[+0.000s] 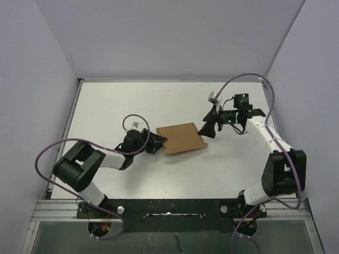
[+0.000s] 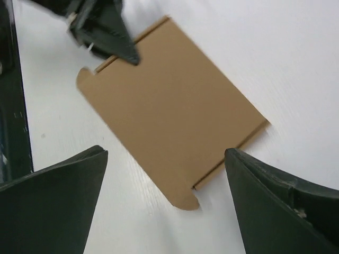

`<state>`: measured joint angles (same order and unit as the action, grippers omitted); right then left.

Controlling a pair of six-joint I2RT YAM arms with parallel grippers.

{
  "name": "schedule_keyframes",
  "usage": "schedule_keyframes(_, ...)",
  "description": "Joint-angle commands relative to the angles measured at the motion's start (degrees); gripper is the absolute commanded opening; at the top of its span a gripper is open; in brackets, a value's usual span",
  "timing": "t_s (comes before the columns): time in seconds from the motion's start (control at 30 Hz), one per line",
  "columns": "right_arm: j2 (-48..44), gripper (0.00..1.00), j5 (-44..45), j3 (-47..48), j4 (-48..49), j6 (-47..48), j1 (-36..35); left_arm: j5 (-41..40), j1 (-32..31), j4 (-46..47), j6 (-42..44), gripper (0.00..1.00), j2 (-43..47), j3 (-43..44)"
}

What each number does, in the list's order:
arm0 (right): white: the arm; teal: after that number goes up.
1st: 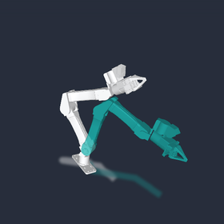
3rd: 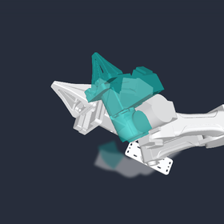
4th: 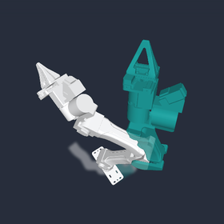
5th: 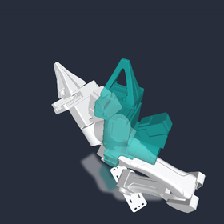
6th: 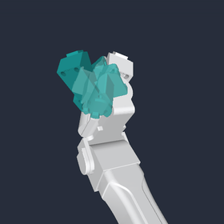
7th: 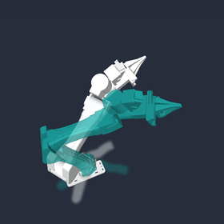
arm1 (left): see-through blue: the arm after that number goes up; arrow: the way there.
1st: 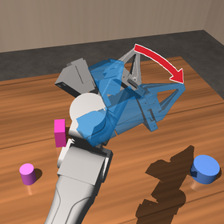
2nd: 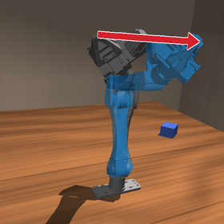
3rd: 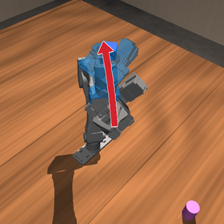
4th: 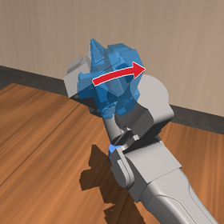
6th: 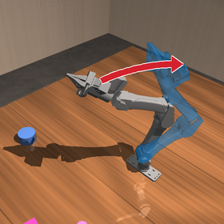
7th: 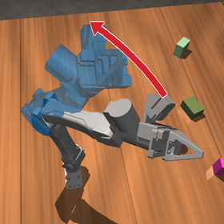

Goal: Fold the paper box

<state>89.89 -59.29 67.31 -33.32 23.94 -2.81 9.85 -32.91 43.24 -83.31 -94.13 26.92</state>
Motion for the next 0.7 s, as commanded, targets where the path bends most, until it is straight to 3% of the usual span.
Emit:
schedule_keyframes(0.0,-13.3,0.98,3.9,-12.5,12.0,16.6,-8.7,-1.1,0.4,-6.1,-2.2,0.33,6.1,2.5)
schedule_keyframes(0.13,-21.2,0.98,8.4,-24.9,25.0,28.9,-15.4,-1.6,0.7,-11.3,-2.2,0.33,8.9,3.5)
schedule_keyframes(0.3,-18.6,0.98,18.8,-29.7,32.1,36.3,-21.4,-2.5,0.8,-16.0,-2.0,0.33,11.2,4.9)
schedule_keyframes(0.4,-16.2,0.99,23.5,-31.7,36.6,38.0,-25.0,-2.9,0.9,-16.7,-2.4,0.34,11.8,5.1)
schedule_keyframes(0.67,-10.1,0.87,33.5,-34.0,48.4,38.1,-31.1,-2.7,0.9,-16.7,-3.3,0.34,11.6,5.6)
